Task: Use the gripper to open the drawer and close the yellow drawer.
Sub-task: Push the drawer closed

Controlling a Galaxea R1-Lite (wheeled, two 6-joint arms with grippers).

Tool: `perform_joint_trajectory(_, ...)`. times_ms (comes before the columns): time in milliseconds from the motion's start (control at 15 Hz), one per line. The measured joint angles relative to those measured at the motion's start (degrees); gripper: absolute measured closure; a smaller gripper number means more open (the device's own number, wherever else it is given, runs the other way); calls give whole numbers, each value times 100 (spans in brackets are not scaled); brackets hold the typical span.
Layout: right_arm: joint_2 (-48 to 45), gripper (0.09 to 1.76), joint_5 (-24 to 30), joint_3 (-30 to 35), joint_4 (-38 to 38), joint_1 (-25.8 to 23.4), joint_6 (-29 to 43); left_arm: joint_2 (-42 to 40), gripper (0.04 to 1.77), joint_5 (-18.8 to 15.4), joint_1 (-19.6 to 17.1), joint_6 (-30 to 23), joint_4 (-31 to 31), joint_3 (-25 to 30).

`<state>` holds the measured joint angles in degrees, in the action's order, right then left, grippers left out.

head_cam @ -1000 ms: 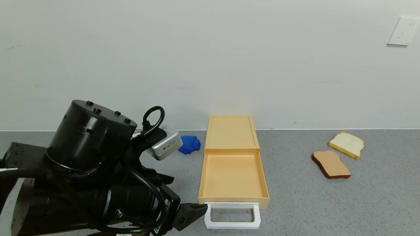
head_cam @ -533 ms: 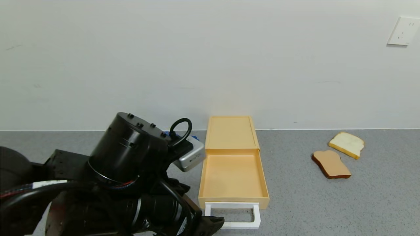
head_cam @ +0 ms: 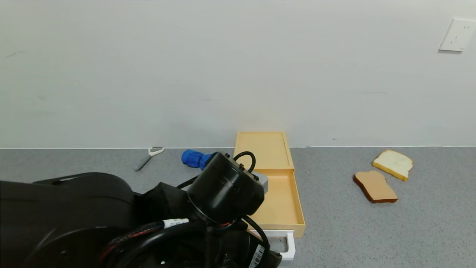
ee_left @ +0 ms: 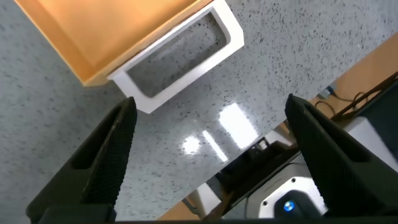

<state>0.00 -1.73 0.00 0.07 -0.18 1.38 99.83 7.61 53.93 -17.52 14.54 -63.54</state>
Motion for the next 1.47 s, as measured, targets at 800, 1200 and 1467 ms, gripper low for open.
perform_joint_trajectory(800, 0, 14, 0, 0, 2, 0, 2, 1307, 9, 1022, 496, -1721, -38, -569)
perform_joint_trajectory(1200, 0, 14, 0, 0, 2, 0, 2, 1718, 9, 1430, 483, -2004, 17, -901)
perform_joint_trajectory(1467, 0, 14, 0, 0, 0, 0, 2, 1987, 9, 1642, 456, -2437, 585, -1424)
